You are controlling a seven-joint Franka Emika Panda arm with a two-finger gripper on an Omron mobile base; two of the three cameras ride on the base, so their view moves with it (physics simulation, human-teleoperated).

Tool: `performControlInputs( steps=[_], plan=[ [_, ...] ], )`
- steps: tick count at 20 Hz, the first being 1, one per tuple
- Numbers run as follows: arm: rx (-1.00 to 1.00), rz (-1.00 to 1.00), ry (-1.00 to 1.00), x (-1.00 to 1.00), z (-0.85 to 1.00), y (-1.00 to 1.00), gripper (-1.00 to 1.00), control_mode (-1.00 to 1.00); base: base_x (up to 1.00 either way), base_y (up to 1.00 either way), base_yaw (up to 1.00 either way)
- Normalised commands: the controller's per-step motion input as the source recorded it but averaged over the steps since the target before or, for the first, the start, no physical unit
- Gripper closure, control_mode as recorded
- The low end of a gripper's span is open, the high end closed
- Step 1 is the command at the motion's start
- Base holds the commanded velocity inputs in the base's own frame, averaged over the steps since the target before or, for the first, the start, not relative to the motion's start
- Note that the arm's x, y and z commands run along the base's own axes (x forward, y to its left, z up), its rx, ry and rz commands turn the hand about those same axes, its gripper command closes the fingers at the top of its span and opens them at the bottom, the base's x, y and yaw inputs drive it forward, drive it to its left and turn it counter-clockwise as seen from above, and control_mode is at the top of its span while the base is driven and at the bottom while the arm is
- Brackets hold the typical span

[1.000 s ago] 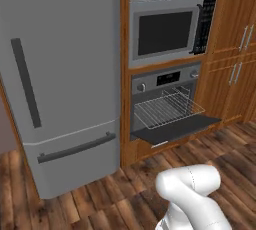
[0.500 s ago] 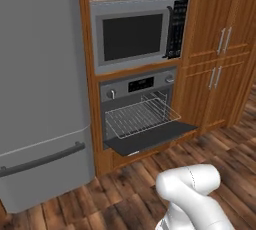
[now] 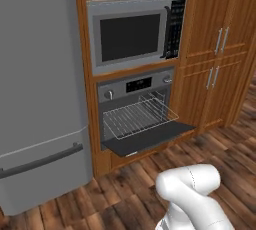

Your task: Take the fish from the oven and place it on the plate on the counter.

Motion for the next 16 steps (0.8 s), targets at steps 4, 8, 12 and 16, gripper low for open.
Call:
performControlInputs(
  steps=[4, 8, 12, 16],
  plan=[
    [0.00, 0.00, 0.00, 0.00, 0.00, 0.00, 1.00, 1.00, 0.95, 0.10, 0.00],
    [0.00, 0.00, 0.00, 0.00, 0.00, 0.00, 1.00, 1.00, 1.00, 0.06, -0.02],
    [0.00, 0.00, 0.00, 0.00, 0.00, 0.00, 1.00, 1.00, 0.44, -0.67, -0.19],
    [0.00, 0.00, 0.00, 0.00, 0.00, 0.00, 1.00, 1.00, 0.04, -1.00, -0.38]
  ],
)
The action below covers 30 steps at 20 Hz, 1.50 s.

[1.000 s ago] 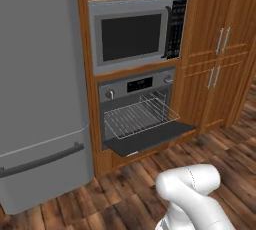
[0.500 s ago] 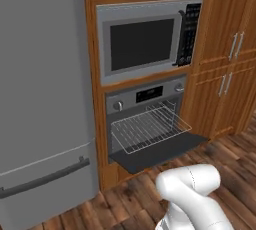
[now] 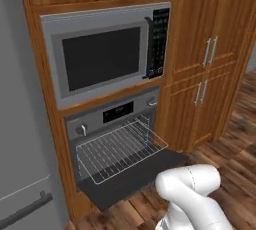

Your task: Take the fish from the oven and place it on the plate on the counter.

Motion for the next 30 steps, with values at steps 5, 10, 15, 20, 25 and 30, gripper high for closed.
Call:
performControlInputs(
  steps=[5, 10, 15, 20, 25, 30],
  plan=[
    [0.00, 0.00, 0.00, 0.00, 0.00, 0.00, 1.00, 1.00, 0.22, -0.50, -0.65],
    [0.00, 0.00, 0.00, 0.00, 0.00, 0.00, 1.00, 1.00, 0.22, -0.31, -0.79],
    [0.00, 0.00, 0.00, 0.00, 0.00, 0.00, 1.00, 1.00, 0.23, -0.07, -0.81],
    [0.00, 0.00, 0.00, 0.00, 0.00, 0.00, 1.00, 1.00, 0.33, 0.00, -0.82],
    [0.00, 0.00, 0.00, 0.00, 0.00, 0.00, 1.00, 1.00, 0.32, 0.38, -0.83],
    [0.00, 0.00, 0.00, 0.00, 0.00, 0.00, 1.00, 1.00, 0.21, 0.60, -0.82]
  ],
)
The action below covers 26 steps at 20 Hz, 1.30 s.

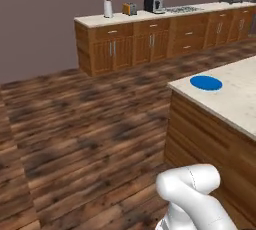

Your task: Take the fish from the oven and place it on the plate on the counter.

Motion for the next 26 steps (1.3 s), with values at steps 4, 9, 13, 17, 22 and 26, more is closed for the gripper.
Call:
performControlInputs(
  steps=[4, 9, 13, 17, 22, 26],
  plan=[
    [0.00, 0.00, 0.00, 0.00, 0.00, 0.00, 1.00, 1.00, 0.31, 0.60, -0.81],
    [0.00, 0.00, 0.00, 0.00, 0.00, 0.00, 1.00, 1.00, 0.50, 0.56, -0.80],
    [0.00, 0.00, 0.00, 0.00, 0.00, 0.00, 1.00, 1.00, 0.84, 0.59, -0.67],
    [0.00, 0.00, 0.00, 0.00, 0.00, 0.00, 1.00, 1.00, 0.59, 0.98, -0.63],
    [0.00, 0.00, 0.00, 0.00, 0.00, 0.00, 1.00, 1.00, 0.43, 0.99, -0.57],
    [0.00, 0.00, 0.00, 0.00, 0.00, 0.00, 1.00, 1.00, 0.48, 0.52, -0.54]
  ],
)
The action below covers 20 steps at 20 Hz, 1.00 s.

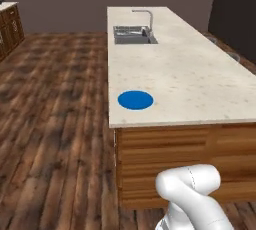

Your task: Take the fish from the oven and place it on the plate on the counter.

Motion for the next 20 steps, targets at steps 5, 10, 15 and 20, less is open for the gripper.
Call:
performControlInputs(
  steps=[5, 10, 15, 20],
  plan=[
    [0.00, 0.00, 0.00, 0.00, 0.00, 0.00, 1.00, 1.00, 0.51, 0.18, -0.46],
    [0.00, 0.00, 0.00, 0.00, 0.00, 0.00, 1.00, 1.00, 0.62, 0.01, -0.36],
    [0.00, 0.00, 0.00, 0.00, 0.00, 0.00, 1.00, 1.00, 0.15, 0.86, -0.26],
    [0.00, 0.00, 0.00, 0.00, 0.00, 0.00, 1.00, 1.00, 0.02, 0.57, -0.12]
  ],
)
